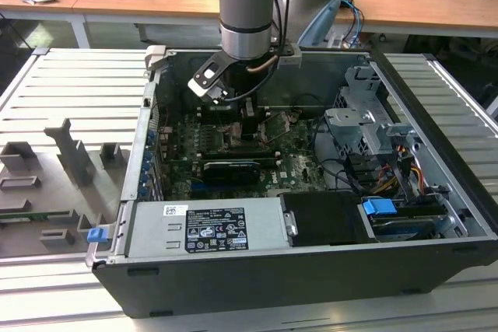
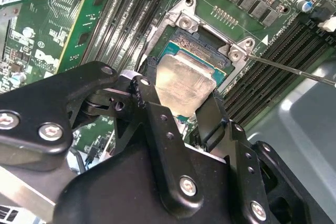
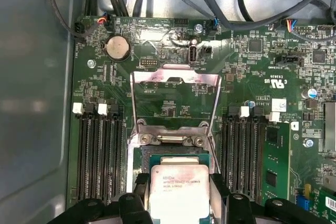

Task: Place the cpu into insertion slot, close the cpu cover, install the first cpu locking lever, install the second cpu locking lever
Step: 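Place the cpu into insertion slot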

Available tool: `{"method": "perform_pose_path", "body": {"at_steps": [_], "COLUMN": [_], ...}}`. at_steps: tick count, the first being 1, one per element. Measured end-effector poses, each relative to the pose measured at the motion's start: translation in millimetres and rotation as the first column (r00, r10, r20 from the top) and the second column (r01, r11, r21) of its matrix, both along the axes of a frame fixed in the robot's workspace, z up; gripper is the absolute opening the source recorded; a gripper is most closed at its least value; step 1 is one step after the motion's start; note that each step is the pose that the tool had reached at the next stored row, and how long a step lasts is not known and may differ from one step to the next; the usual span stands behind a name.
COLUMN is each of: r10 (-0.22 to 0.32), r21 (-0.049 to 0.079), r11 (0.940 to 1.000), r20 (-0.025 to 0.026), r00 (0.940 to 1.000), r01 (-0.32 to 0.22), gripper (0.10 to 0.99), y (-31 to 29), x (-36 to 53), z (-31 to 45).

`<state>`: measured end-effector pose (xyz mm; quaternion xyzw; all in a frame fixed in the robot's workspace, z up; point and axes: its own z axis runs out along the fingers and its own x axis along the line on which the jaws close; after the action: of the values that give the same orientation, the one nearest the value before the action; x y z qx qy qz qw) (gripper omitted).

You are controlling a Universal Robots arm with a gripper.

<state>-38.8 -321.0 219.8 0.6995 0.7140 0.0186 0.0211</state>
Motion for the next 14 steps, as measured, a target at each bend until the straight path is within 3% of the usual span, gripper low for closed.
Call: {"method": "perform_pose_path", "body": {"at_steps": [14], "r10": [-0.022], "r21": [0.000], "r11": [0.9998], "r20": [0.0001], "r00": [0.9998], "r01": [0.022], "gripper": [0.541], "y": [2.5], "x": [-1.3], "z": [-9.8]}}
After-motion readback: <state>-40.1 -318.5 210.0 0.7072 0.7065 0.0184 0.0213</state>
